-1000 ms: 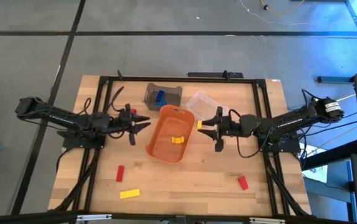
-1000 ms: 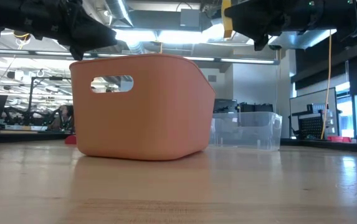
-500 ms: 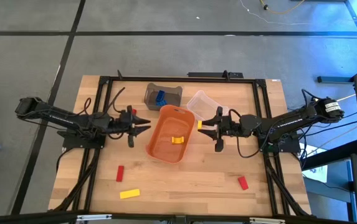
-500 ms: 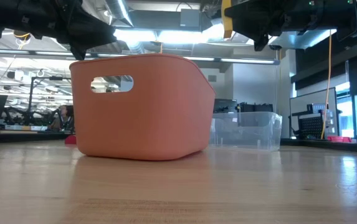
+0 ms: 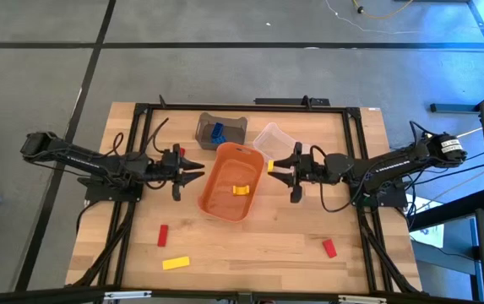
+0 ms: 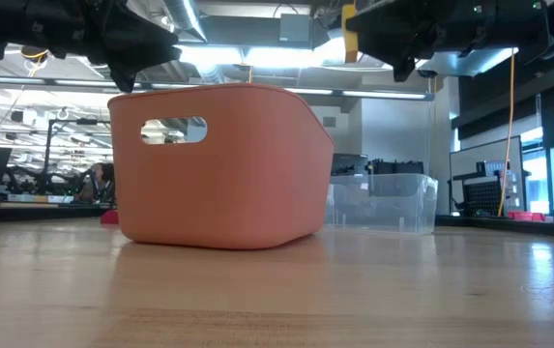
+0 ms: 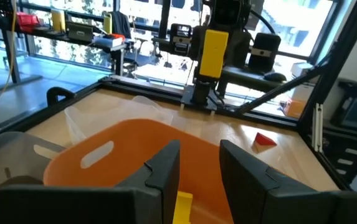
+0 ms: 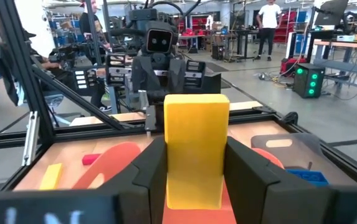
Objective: Sort & place blocks by color
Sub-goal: Put the right yellow block into the orange bin
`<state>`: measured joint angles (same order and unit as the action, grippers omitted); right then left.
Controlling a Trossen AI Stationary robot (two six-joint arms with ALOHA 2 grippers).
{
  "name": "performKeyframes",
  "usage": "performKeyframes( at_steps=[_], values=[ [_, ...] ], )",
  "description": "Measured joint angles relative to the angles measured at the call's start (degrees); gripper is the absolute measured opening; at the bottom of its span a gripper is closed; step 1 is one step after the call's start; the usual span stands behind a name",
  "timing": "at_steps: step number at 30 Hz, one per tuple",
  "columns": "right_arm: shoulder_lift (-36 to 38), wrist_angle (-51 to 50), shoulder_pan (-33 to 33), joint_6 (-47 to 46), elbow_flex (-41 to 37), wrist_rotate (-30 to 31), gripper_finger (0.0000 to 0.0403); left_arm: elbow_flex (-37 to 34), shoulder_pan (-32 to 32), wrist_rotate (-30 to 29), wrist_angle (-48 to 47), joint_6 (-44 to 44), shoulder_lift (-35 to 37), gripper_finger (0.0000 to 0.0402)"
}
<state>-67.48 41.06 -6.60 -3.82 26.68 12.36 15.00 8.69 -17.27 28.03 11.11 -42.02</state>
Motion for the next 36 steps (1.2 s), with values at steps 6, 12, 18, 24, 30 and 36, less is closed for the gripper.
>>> performKeyframes(
  at_steps=[6, 12, 18, 24, 30, 36],
  values=[
    [0.00, -0.09, 0.01, 0.00, 0.00, 0.00, 0.0123, 0.00, 0.00, -0.36, 0.02, -1.23, 0.00, 0.0104],
    [0.00, 1.25, 0.01, 1.28, 0.01, 0.00, 0.0123, 0.00, 0.00, -0.53, 0.28, -1.22, 0.00, 0.0104],
    [0.00, 0.90, 0.01, 1.29, 0.02, 0.00, 0.0123, 0.00, 0.58, 1.75, 0.37, -1.17, -0.24, 0.0104],
    [0.00, 1.98, 0.06, 2.70, 0.05, -0.39, 0.0123, 0.00, 0.85, 1.72, 2.21, -2.32, -1.14, 0.0104],
    [0.00, 1.33, 0.06, 2.45, 0.33, -0.50, 0.0123, 0.01, 0.87, 1.74, 3.78, -2.74, -1.14, 0.0104],
    [0.00, 1.00, 0.06, 2.65, 0.33, -0.55, 0.0123, 0.00, 0.14, 0.82, 4.32, -4.48, -1.14, 0.0104]
  ],
)
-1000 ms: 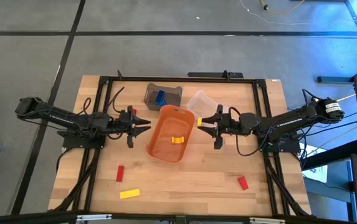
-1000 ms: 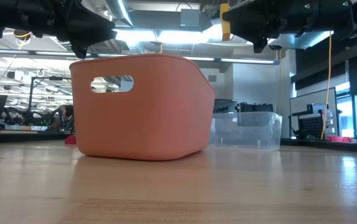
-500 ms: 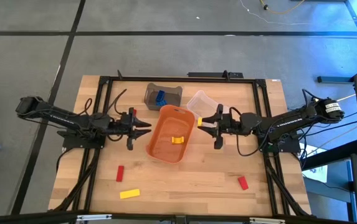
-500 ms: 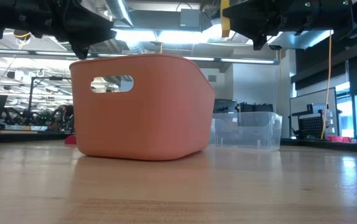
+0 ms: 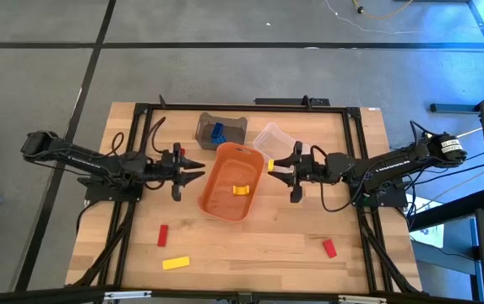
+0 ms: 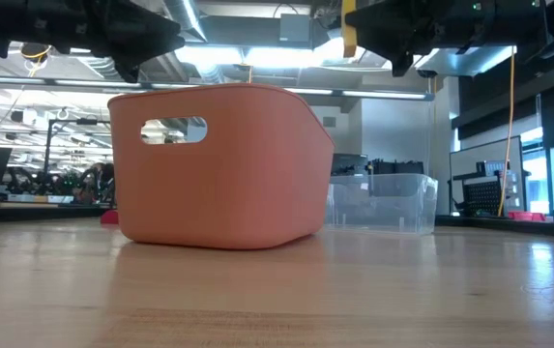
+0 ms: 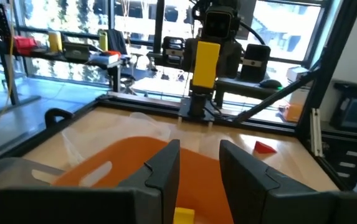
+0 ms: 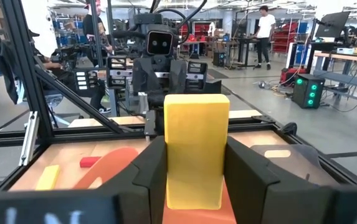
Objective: Sort & place blocks by color
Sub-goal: Put the right yellow block into the orange bin
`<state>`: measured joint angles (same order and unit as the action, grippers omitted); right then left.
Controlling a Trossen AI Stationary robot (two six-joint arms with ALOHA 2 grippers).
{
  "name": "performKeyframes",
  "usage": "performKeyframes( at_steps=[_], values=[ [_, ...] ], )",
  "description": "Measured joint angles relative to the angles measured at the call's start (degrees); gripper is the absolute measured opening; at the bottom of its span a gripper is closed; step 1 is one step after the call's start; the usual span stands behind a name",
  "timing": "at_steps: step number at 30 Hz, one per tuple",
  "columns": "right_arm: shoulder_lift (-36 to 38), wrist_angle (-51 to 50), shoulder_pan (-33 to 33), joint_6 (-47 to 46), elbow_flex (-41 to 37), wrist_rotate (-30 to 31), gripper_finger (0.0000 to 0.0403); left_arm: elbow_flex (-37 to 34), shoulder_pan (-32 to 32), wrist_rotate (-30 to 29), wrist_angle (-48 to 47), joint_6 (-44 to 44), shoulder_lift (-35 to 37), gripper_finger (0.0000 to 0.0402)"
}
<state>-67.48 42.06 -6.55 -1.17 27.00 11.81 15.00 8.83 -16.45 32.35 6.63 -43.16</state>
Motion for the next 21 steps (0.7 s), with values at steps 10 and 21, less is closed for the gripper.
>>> performKeyframes(
  at_steps=[10, 21],
  values=[
    [0.00, -0.35, 0.00, -0.03, 0.00, 0.01, 0.0123, 0.00, -0.16, 1.28, -0.12, 2.24, 0.00, 0.0104],
    [-3.28, 5.13, 0.00, -1.49, 0.05, -0.01, 0.0123, 0.02, 0.71, 1.19, -0.11, 3.37, 0.00, 0.0104]
  ],
)
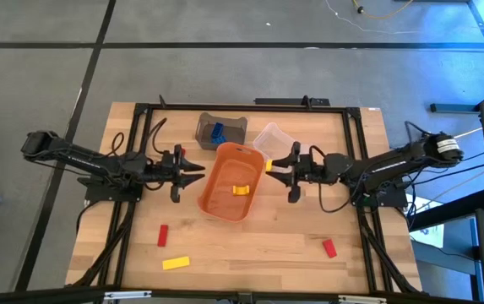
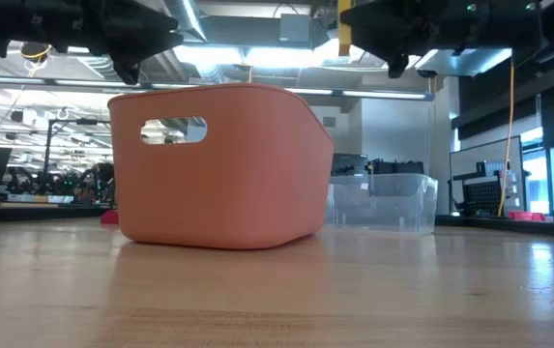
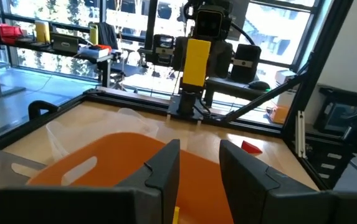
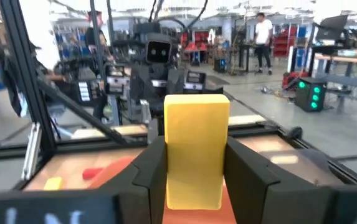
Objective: Sort & place blocks by color
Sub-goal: Put the right yellow block into the orange bin
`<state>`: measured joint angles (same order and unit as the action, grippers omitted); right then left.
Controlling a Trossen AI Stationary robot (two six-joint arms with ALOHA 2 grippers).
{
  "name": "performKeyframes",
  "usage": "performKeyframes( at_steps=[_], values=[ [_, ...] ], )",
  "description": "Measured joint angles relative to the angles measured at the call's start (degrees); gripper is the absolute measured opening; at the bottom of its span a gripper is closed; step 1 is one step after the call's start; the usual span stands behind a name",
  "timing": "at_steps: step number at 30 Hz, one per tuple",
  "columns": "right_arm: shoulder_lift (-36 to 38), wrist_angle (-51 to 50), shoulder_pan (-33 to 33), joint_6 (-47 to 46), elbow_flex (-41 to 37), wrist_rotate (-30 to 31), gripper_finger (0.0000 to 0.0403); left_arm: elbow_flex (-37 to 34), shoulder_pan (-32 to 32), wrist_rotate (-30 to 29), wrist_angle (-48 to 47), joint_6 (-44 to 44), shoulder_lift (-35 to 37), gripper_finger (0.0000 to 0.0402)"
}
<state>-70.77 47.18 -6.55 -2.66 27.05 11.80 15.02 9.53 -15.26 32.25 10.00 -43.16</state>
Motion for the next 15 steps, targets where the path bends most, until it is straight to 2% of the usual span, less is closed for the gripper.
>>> performKeyframes(
  at_steps=[6, 11, 15],
  values=[
    [-12.05, 3.16, 0.00, 0.17, 6.13, -1.54, 0.0123, -0.02, -0.04, -0.25, 1.03, -1.03, 0.02, 0.0104],
    [-21.40, -1.52, 0.00, 2.29, 14.84, -3.18, 0.0123, -0.01, -0.04, -0.27, 1.02, -1.14, 0.02, 0.0104],
    [-25.69, -11.84, 0.17, 4.64, 20.04, 3.92, 0.0123, -0.01, 0.01, -0.26, 0.83, 0.04, 0.02, 0.0104]
  ],
)
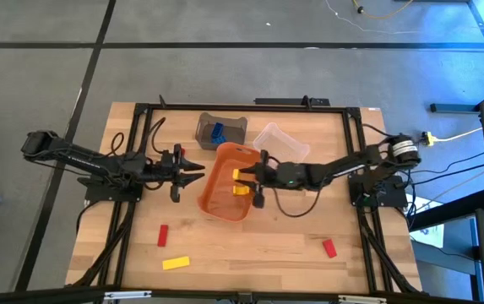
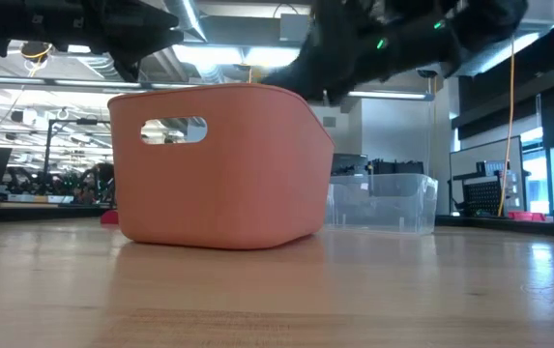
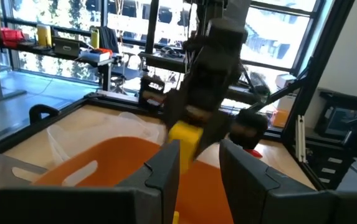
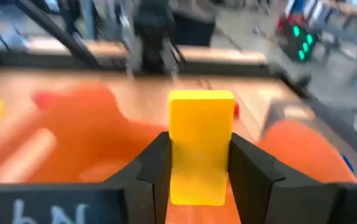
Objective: Sort & place blocks by color
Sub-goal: Put the right yellow block into the orange bin
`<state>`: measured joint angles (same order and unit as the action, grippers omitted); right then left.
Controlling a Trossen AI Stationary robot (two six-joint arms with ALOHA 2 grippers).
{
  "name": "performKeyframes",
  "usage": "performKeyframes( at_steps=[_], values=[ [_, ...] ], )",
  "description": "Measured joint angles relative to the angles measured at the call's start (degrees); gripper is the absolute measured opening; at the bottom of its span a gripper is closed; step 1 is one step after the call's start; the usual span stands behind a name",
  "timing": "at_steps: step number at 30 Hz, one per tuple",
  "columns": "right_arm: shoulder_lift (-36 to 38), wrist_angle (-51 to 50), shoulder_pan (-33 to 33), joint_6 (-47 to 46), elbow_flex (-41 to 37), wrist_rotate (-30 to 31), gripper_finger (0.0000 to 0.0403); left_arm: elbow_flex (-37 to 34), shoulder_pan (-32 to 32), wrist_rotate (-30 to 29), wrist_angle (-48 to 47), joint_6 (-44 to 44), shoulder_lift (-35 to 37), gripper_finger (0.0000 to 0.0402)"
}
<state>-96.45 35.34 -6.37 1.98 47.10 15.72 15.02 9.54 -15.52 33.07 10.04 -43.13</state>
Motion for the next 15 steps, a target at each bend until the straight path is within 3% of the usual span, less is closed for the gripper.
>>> performKeyframes(
  at_steps=[8, 15],
  values=[
    [-1.47, -8.13, 1.41, -0.52, 2.46, -1.30, 0.0123, 0.00, 1.21, -0.05, -0.41, 0.33, 0.00, 0.0104],
    [-1.75, -11.16, 2.25, -3.21, 2.46, -9.28, 0.0123, 0.01, 1.29, -2.65, 1.76, -1.62, 0.00, 0.0104]
  ],
)
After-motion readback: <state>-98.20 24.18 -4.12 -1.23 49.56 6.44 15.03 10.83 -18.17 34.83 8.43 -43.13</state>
